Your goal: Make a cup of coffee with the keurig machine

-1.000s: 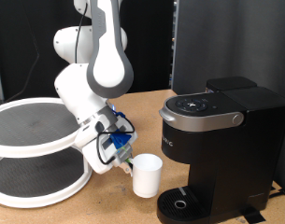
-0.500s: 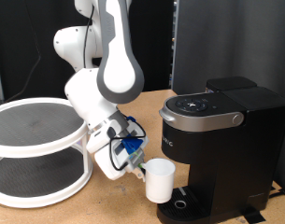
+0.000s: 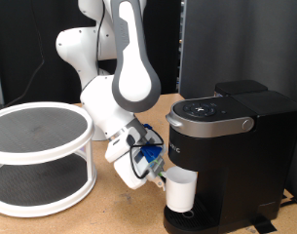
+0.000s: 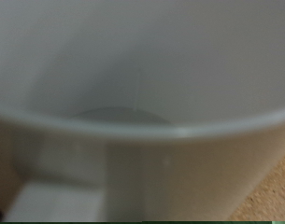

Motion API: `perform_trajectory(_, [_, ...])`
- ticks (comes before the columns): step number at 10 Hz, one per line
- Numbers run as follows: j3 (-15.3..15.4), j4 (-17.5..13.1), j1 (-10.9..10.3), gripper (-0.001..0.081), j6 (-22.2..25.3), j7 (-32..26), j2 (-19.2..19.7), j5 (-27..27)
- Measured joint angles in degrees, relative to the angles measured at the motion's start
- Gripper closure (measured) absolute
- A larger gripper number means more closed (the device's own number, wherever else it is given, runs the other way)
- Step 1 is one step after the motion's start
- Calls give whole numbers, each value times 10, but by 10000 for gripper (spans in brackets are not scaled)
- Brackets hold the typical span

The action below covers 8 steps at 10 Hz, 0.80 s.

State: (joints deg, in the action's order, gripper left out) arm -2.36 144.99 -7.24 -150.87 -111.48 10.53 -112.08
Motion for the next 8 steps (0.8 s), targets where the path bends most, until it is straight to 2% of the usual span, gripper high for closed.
perform_trajectory(5, [19, -8, -13, 737, -13, -29, 7, -50])
perform_trajectory(8, [23, -23, -16, 737, -23, -34, 25, -64])
